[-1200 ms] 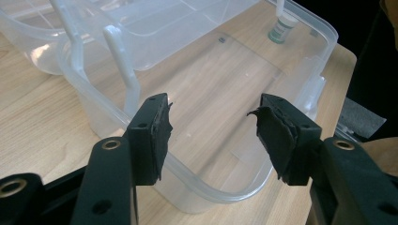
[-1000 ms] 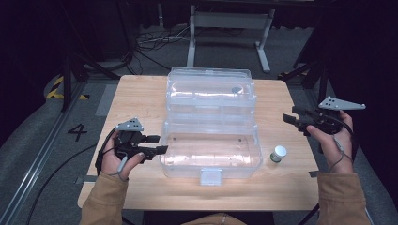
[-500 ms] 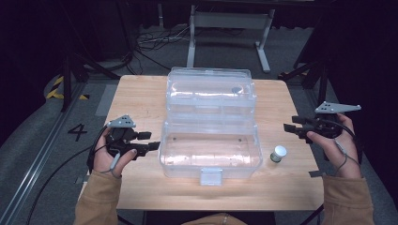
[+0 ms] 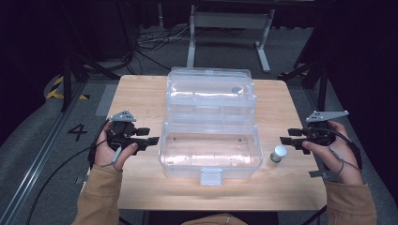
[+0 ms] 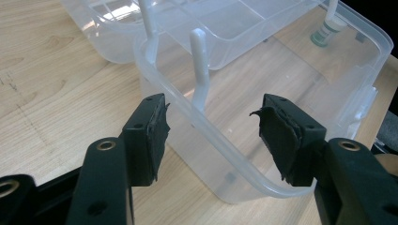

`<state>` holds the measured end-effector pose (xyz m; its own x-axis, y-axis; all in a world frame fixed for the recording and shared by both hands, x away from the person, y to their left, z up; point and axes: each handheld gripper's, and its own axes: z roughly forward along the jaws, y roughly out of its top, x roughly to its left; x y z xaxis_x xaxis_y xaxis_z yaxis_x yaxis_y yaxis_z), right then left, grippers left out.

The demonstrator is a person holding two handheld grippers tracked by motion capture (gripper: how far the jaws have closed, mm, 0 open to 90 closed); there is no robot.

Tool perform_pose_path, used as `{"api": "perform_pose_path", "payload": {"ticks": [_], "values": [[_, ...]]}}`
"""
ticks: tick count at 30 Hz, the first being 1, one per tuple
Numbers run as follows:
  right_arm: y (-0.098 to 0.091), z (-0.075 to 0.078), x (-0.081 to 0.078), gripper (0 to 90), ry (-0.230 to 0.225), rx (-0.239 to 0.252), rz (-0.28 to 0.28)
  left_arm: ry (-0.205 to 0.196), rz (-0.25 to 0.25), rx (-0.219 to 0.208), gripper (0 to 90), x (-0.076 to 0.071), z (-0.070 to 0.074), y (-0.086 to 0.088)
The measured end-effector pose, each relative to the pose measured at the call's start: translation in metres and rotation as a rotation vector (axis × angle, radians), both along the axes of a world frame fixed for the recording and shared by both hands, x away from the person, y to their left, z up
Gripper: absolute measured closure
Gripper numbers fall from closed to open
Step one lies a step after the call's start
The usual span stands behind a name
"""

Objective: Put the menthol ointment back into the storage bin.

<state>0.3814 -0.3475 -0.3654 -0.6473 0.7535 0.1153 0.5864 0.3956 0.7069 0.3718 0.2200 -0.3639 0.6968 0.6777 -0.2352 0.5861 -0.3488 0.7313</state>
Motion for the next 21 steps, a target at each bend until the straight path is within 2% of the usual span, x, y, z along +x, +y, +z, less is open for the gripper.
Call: {"api": "perform_pose_path", "payload": {"ticks": [9,21], "values": [[0.003,-0.009,0.003,43.8,0.072,-0.059,-0.008,0.01,0.003,-0.01,42.2,-0.001,-0.001,0.002],[0.004,-0.02,0.006,41.6,0.13,-0.112,-0.008,0.012,0.005,-0.01,42.1,0.0,-0.002,0.003]]}}
